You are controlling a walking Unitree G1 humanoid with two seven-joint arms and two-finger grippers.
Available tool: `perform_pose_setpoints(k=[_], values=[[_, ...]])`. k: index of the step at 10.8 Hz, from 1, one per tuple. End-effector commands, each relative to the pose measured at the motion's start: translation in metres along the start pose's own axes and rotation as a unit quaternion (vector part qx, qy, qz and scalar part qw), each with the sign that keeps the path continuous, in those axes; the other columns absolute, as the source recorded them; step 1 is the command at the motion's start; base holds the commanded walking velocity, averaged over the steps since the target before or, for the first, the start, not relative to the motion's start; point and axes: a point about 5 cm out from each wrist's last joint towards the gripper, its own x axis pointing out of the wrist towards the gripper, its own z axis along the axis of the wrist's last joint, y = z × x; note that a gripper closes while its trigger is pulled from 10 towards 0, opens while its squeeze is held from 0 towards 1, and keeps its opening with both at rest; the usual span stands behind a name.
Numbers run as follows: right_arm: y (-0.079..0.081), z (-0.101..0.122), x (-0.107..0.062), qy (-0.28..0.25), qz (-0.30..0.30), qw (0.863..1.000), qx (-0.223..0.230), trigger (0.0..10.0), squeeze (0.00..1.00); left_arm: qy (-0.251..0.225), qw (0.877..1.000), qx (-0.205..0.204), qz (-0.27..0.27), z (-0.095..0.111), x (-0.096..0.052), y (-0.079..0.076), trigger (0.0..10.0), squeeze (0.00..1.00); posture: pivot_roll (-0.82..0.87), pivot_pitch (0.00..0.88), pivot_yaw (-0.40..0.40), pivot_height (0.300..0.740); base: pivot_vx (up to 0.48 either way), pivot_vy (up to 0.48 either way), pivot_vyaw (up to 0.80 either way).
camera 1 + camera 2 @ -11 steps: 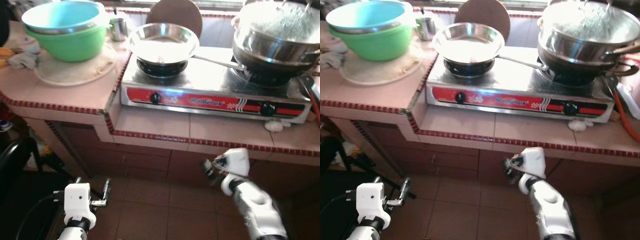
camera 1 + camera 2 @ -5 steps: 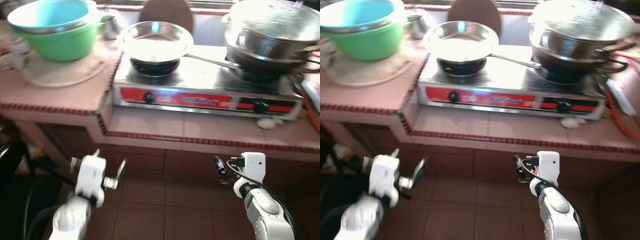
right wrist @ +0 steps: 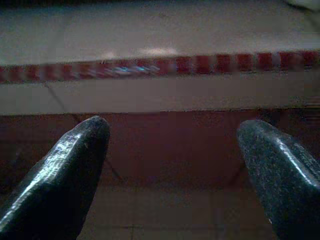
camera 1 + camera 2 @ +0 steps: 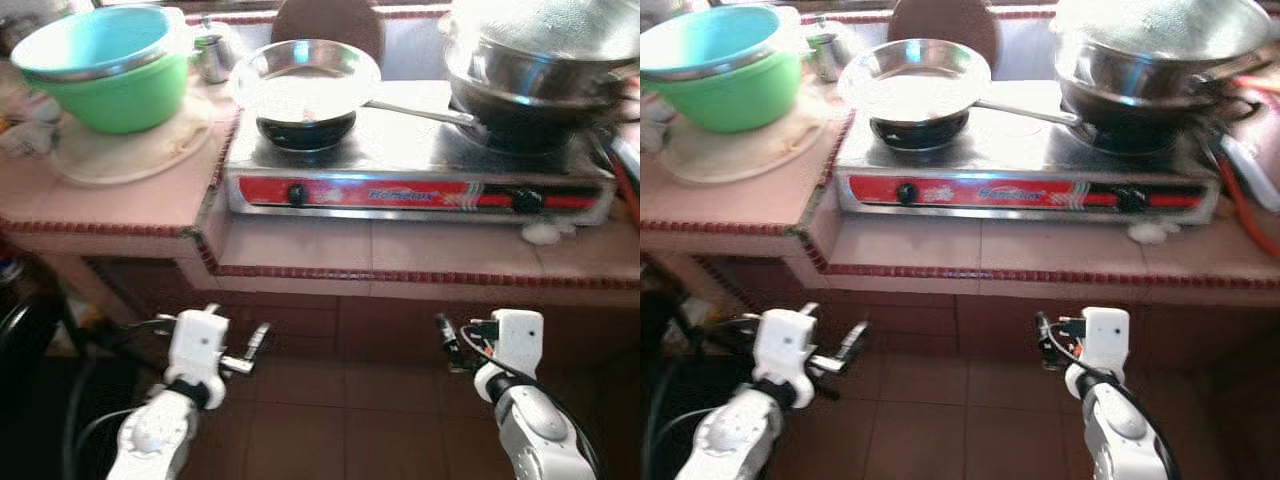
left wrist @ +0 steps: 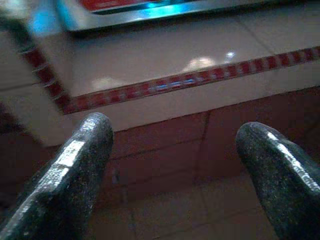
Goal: Kitchen organization
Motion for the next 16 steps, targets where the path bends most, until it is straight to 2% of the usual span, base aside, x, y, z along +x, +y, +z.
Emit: perform_pose_setpoints(k=[1, 3, 7, 16], values=[[0.0, 0.002, -0.002, -0.003, -0.002, 1.0, -0.004, 10.0, 0.0, 0.0, 1.0, -0.004, 0.001, 0.002, 0.001, 0.0, 10.0, 0.0, -0.15, 0.139, 0.077, 0.74, 0.0, 0.0, -0.76], [0.004, 0.01, 0.0, -0.014, 0.009, 1.0, -0.011, 10.0, 0.0, -0.002, 1.0, -0.005, 0.003, 0.004, 0.003, 0.0, 10.0, 0.0, -0.17, 0.144, 0.066, 0.74, 0.0, 0.0, -0.76], [0.015, 0.028, 0.014, -0.033, 0.049, 0.998, -0.034, 10.0, 0.0, -0.019, 0.999, -0.037, 0.034, 0.007, 0.003, 0.002, 10.0, 0.0, -0.16, 0.147, 0.027, 0.74, 0.0, 0.0, 0.0], [0.02, 0.028, 0.017, -0.029, 0.07, 0.996, -0.049, 10.0, 0.0, -0.01, 0.998, -0.049, 0.045, -0.001, -0.006, -0.002, 10.0, 0.0, -0.13, 0.161, 0.007, 0.74, 0.0, -0.373, 0.0]])
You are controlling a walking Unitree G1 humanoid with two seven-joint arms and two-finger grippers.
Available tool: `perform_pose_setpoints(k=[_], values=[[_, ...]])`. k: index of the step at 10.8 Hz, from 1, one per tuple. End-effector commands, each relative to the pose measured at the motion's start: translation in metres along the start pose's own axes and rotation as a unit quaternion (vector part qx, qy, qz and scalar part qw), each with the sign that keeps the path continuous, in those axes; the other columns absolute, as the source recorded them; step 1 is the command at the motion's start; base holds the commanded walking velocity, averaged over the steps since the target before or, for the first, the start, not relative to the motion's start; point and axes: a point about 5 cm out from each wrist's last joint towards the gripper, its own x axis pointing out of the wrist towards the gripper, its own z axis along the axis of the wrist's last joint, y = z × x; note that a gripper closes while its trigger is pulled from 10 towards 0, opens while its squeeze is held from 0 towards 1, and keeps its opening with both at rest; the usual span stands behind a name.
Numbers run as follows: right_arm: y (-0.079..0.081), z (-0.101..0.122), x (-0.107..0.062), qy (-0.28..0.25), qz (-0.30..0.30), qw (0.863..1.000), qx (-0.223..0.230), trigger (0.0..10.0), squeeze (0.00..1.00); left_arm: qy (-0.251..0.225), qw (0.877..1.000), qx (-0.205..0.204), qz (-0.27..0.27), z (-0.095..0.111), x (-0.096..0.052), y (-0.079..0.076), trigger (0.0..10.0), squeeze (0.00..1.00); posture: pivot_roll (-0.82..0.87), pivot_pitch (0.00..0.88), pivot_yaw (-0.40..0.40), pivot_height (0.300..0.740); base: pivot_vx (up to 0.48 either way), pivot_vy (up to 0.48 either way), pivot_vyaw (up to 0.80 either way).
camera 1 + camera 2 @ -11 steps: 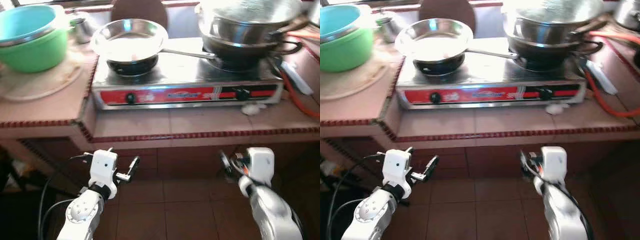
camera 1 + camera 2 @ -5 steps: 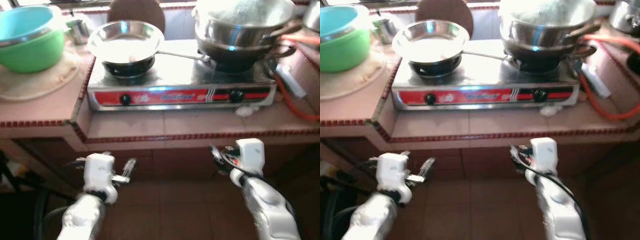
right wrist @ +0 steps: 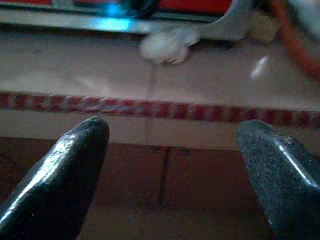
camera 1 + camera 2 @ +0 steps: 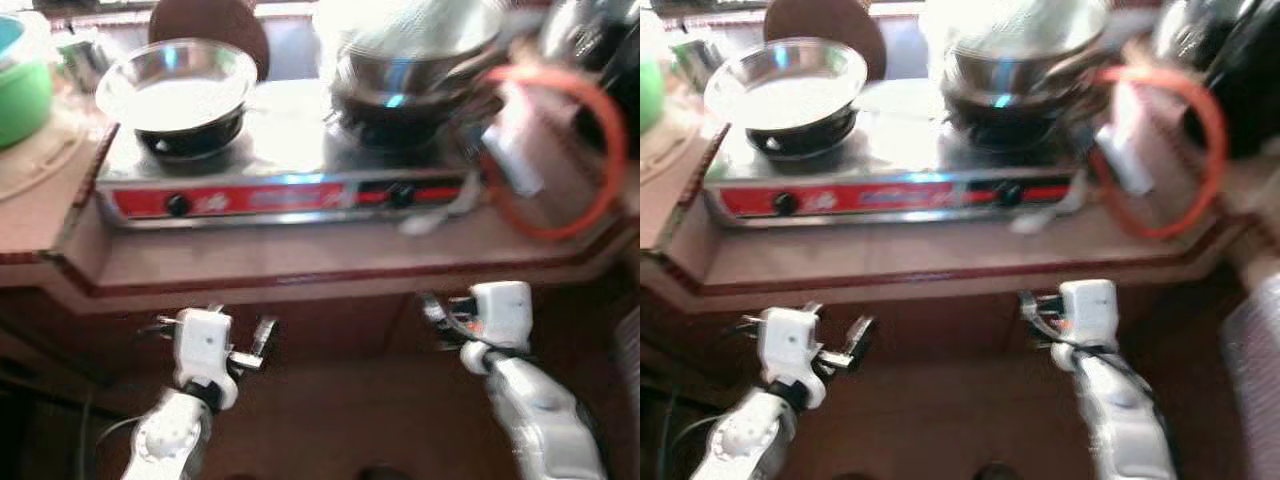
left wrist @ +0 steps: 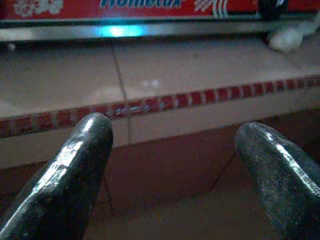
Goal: Kitchen organization
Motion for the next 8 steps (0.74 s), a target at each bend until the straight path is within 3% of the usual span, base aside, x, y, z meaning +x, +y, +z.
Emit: perform_pose_setpoints(k=[1, 7, 8], values=[[0.01, -0.002, -0.001, 0.003, 0.014, 1.0, 0.005, 10.0, 0.0, 0.007, 1.0, -0.007, 0.026, -0.003, -0.004, 0.01, 10.0, 0.0, -0.13, 0.166, 0.003, 0.74, 0.0, 0.0, 0.0], [0.015, 0.002, 0.0, -0.003, 0.033, 0.999, -0.005, 10.0, 0.0, -0.019, 0.998, -0.017, 0.06, 0.011, -0.003, 0.011, 10.0, 0.0, -0.12, 0.166, -0.009, 0.74, 0.0, 0.0, 0.0], [0.016, 0.002, 0.002, -0.001, 0.036, 0.999, -0.002, 10.0, 0.0, -0.017, 0.998, -0.016, 0.062, 0.009, -0.004, 0.012, 10.0, 0.0, -0.11, 0.162, -0.009, 0.74, 0.0, 0.0, -0.51]])
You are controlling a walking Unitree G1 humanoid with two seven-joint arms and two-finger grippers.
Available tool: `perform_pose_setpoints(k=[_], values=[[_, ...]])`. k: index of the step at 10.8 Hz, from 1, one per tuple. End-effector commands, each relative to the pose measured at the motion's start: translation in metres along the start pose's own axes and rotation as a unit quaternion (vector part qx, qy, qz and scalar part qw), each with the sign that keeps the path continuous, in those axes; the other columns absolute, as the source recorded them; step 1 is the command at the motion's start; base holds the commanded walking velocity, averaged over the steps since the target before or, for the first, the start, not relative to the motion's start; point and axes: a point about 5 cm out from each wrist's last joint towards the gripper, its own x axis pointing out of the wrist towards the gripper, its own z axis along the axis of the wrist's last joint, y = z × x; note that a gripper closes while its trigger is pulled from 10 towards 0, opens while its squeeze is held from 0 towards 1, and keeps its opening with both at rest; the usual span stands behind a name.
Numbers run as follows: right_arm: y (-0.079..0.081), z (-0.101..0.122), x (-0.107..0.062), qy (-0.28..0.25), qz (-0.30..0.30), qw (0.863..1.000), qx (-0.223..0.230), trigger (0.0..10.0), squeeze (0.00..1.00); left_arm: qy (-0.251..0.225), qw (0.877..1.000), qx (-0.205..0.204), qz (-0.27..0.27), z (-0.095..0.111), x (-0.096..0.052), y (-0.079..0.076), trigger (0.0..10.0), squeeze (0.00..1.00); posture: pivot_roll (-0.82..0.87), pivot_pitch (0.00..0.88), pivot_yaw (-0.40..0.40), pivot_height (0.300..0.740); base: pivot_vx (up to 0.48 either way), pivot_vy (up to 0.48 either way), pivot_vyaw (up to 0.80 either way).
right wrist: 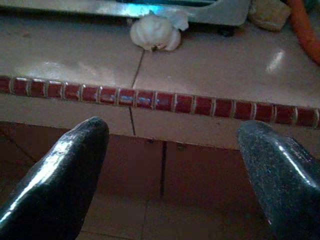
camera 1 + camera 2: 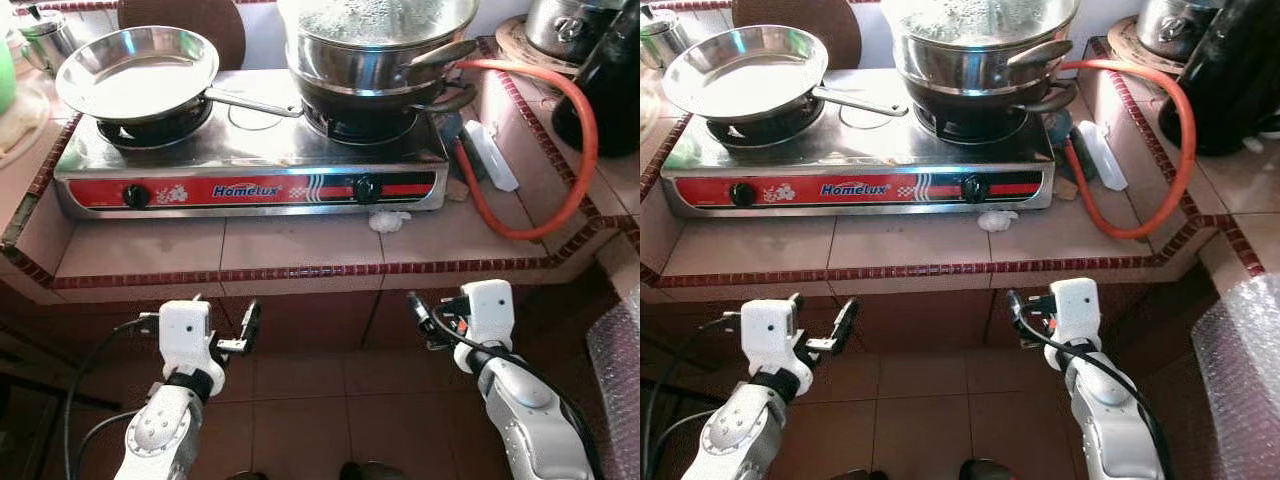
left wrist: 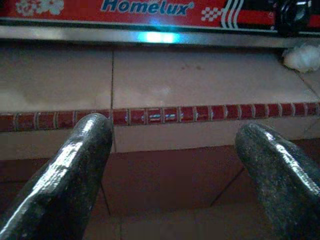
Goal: Kitchen organization
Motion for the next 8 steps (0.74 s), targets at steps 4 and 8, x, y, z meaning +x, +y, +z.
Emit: perform_pose_setpoints(k=[4, 8], values=[[0.0019, -0.002, 0.0002, 0.005, 0.005, 1.0, 0.002, 10.0, 0.0, 0.006, 1.0, -0.016, -0.001, -0.0005, -0.003, 0.0006, 10.0, 0.0, -0.11, 0.157, -0.007, 0.74, 0.0, 0.0, -0.78], [0.0025, -0.0025, -0.0006, 0.007, 0.006, 1.0, 0.002, 10.0, 0.0, 0.002, 1.0, -0.008, -0.001, -0.0001, -0.0035, 0.0003, 10.0, 0.0, -0.11, 0.164, -0.006, 0.74, 0.0, 0.0, -0.78]])
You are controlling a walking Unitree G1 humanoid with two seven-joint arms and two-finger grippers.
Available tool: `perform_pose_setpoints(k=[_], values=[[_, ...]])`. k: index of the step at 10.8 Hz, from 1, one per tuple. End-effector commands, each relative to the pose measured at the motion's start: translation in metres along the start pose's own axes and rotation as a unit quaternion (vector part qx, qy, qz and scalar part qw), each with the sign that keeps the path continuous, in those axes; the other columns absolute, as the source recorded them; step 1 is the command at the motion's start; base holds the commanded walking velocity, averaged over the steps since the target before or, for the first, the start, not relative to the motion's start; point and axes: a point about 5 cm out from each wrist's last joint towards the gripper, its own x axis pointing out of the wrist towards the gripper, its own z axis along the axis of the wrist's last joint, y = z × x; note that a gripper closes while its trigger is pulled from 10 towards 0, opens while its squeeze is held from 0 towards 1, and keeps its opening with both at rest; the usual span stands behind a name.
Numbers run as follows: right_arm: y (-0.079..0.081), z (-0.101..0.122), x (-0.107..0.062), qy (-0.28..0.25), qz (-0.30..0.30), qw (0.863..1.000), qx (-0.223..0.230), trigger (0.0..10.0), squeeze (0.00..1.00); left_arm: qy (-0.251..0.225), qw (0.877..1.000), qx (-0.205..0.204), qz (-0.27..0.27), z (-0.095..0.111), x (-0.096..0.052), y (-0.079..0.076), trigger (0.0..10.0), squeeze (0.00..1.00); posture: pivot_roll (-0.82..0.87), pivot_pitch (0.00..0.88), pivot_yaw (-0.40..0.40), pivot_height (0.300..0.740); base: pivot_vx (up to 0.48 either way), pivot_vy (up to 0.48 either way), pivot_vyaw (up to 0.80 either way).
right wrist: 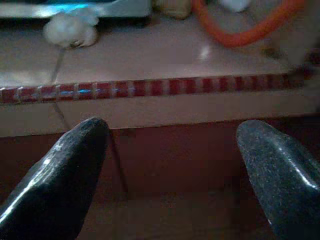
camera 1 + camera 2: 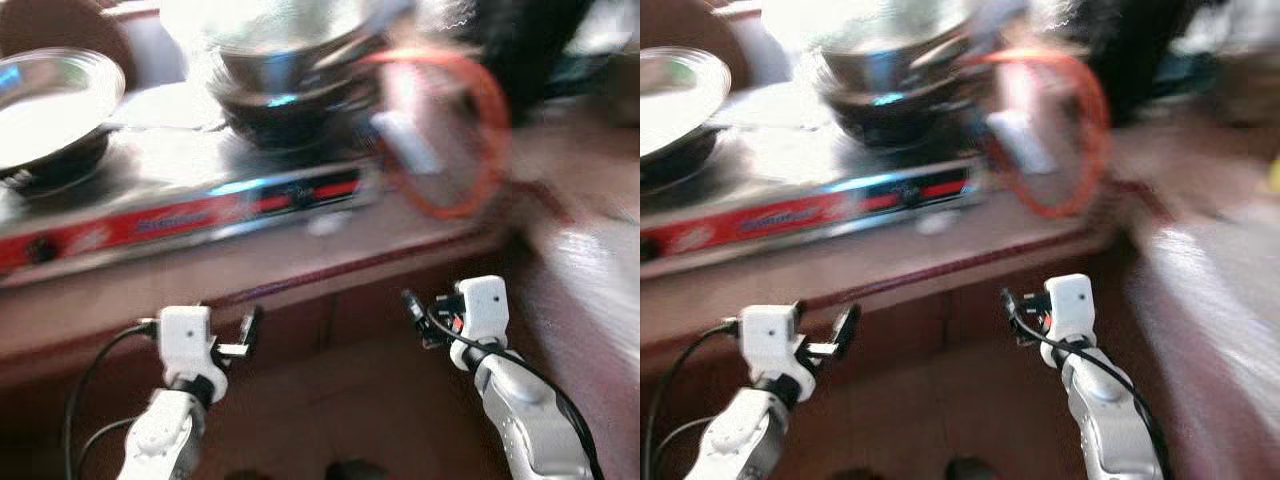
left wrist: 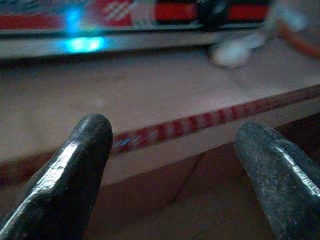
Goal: Kitchen organization
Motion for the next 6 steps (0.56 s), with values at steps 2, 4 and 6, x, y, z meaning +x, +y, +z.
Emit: perform_pose_setpoints(k=[2, 4, 6], values=[[-0.0004, -0.0046, -0.0021, 0.009, -0.004, 1.0, 0.006, 10.0, 0.0, 0.002, 1.0, 0.005, 0.006, -0.0006, -0.004, 0.0036, 10.0, 0.0, -0.11, 0.166, -0.005, 0.74, 0.0, 0.0, -0.77], [0.0, -0.0043, -0.0014, 0.008, -0.003, 1.0, 0.008, 10.0, 0.0, 0.002, 1.0, 0.001, 0.007, 0.0, -0.0039, 0.0027, 10.0, 0.0, -0.11, 0.169, -0.01, 0.74, 0.0, 0.0, -0.39], [0.0012, -0.0042, -0.0003, 0.007, 0.0, 1.0, 0.008, 10.0, 0.0, 0.001, 1.0, 0.002, 0.009, 0.0007, -0.0049, 0.0038, 10.0, 0.0, -0.1, 0.171, -0.01, 0.74, 0.0, 0.0, 0.0]])
